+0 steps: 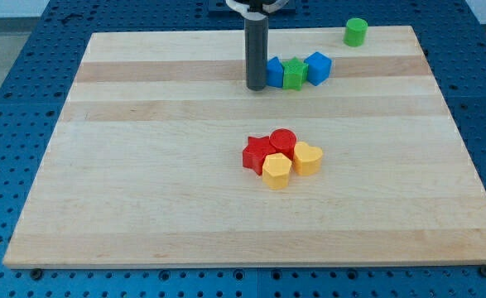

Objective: Slide the blue triangle to the green circle

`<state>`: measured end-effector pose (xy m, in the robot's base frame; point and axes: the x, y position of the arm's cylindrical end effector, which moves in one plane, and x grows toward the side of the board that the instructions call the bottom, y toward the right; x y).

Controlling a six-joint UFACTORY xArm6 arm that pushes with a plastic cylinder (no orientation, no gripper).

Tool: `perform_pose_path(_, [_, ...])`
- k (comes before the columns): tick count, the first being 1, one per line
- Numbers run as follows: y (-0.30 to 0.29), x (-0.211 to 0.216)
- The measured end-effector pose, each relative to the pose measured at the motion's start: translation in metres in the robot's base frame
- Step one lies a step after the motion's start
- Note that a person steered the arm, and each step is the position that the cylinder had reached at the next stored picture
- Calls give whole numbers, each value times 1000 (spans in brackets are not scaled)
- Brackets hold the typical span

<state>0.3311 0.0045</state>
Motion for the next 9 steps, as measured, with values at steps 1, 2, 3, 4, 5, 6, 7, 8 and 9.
perform_pose_path(1, [7, -10])
perform_pose_path(2, [14, -11])
perform_pose_path(3, [16, -22])
perform_pose_path(4, [16, -37])
perform_pose_path(5, [18, -47])
perform_pose_path(6, [31, -51])
perform_pose_path(7, [46, -62])
perform_pose_path(8, [60, -72])
perform_pose_path(9, [77, -79])
